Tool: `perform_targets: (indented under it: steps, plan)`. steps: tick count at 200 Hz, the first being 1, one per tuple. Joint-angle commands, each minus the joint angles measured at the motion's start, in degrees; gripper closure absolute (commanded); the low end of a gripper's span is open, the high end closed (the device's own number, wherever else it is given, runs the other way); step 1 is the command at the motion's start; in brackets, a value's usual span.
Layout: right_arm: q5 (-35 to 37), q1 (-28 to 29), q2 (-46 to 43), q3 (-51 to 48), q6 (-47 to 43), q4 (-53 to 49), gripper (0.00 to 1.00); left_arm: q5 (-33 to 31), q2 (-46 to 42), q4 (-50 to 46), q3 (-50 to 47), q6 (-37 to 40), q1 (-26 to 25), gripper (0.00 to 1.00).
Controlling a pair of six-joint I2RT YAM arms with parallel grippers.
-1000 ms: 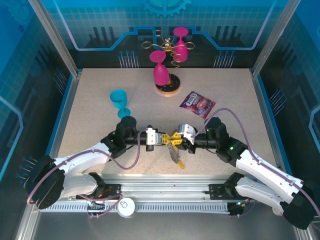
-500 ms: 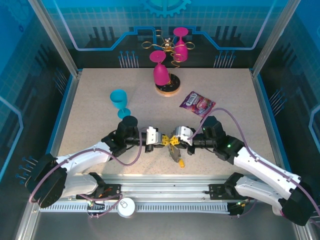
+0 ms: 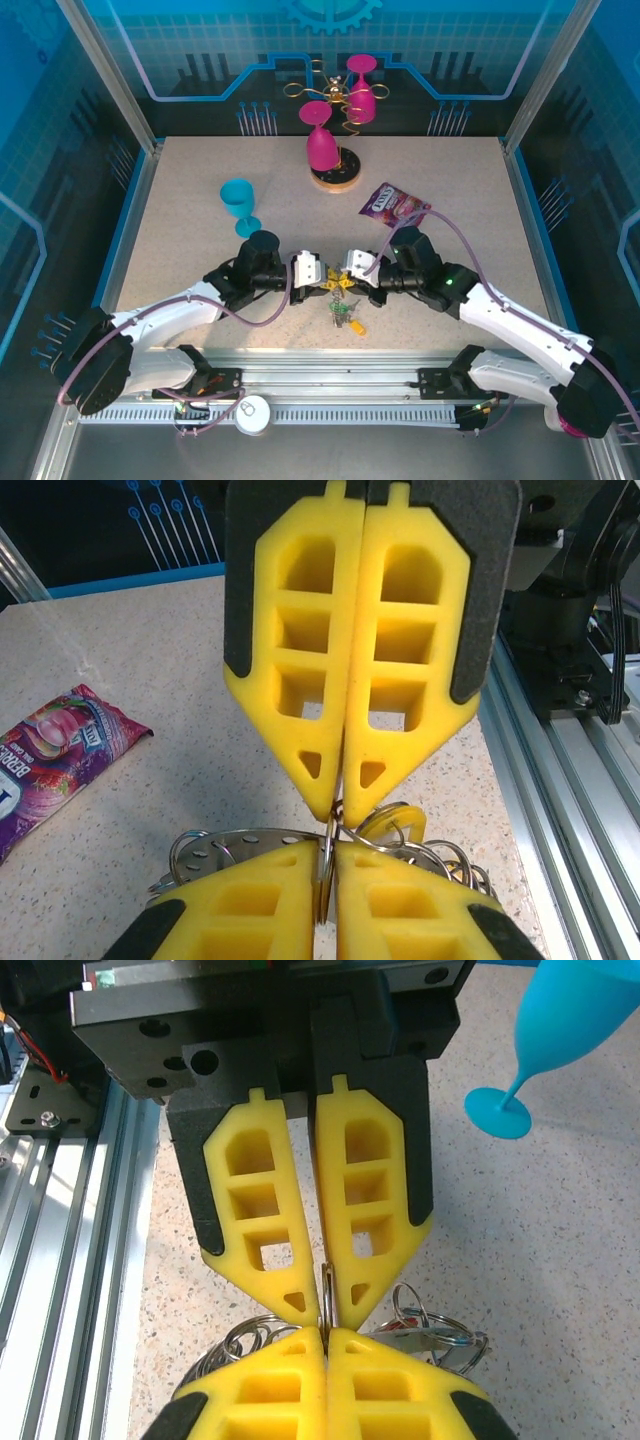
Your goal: Put the keys on the keyring
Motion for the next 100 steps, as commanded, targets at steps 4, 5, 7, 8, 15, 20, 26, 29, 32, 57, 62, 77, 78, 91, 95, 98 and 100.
perform_targets:
  steps: [4, 5, 7, 8, 15, 20, 26, 29, 32, 57, 62, 77, 78, 91, 95, 98, 100]
  plan:
    - [0.7, 1.9, 1.2, 3.7, -2.3, -4.3, 1.00, -0.8, -0.3, -2.4, 3.2, 2.0, -0.3, 0.88]
    - [0.7, 1.8, 1.3, 3.8, -2.4, -4.5, 1.00, -0.7, -0.3, -2.4, 3.2, 2.0, -0.3, 0.88]
    - [0.9, 2.0, 1.5, 4.1, -2.5, -4.7, 1.00, -0.8, -0.3, -2.6, 3.3, 2.1, -0.3, 0.88]
    - [0.9, 2.1, 1.6, 4.2, -2.6, -4.9, 1.00, -0.8, -0.3, -2.7, 3.3, 2.1, -0.3, 0.88]
    - [1.5, 2.5, 2.0, 4.8, -3.1, -5.8, 1.00, -0.8, -0.2, -3.3, 3.6, 2.4, -0.3, 0.88]
    - [1.9, 2.7, 2.4, 5.2, -3.3, -6.4, 1.00, -0.9, -0.2, -3.7, 3.8, 2.5, -0.3, 0.88]
    - [2.2, 3.0, 2.7, 5.7, -3.6, -7.1, 1.00, -0.9, -0.2, -4.2, 4.1, 2.7, -0.3, 0.89]
    - [2.4, 3.1, 2.9, 6.0, -3.8, -7.5, 1.00, -0.9, -0.2, -4.5, 4.2, 3.0, -0.3, 0.90]
    - [2.6, 3.1, 3.0, 6.2, -4.0, -7.8, 1.00, -1.0, -0.2, -4.9, 4.3, 3.2, -0.3, 0.91]
    - [2.8, 3.3, 2.9, 6.7, -3.0, -7.6, 1.00, -1.0, -0.8, -6.1, 4.5, 4.0, -0.3, 1.00]
    - [2.9, 3.1, 2.5, 6.2, -2.2, -6.6, 1.00, -0.9, -1.0, -5.8, 4.3, 4.0, -0.3, 1.00]
    - [2.9, 1.8, 0.6, 4.2, 1.4, -3.3, 0.88, -0.7, -1.7, -4.0, 3.2, 3.6, -0.3, 1.00]
    - [2.9, 1.7, 0.4, 4.1, 1.7, -3.0, 0.86, -0.8, -1.8, -3.8, 3.1, 3.6, -0.3, 1.00]
    - [2.0, 0.6, -1.6, 2.0, 5.0, -0.7, 0.70, -0.7, -2.5, -0.8, 1.7, 2.7, -0.3, 1.00]
    - [1.5, 0.5, -2.2, 1.3, 5.8, -0.2, 0.66, -0.6, -2.7, 0.1, 1.3, 2.4, -0.3, 1.00]
    - [1.2, 0.4, -2.7, 0.7, 6.4, 0.2, 0.64, -0.6, -2.8, 0.8, 1.1, 2.1, -0.3, 1.00]
    - [1.0, 0.4, -3.0, 0.4, 6.7, 0.3, 0.63, -0.6, -2.8, 1.1, 1.0, 2.1, -0.3, 1.00]
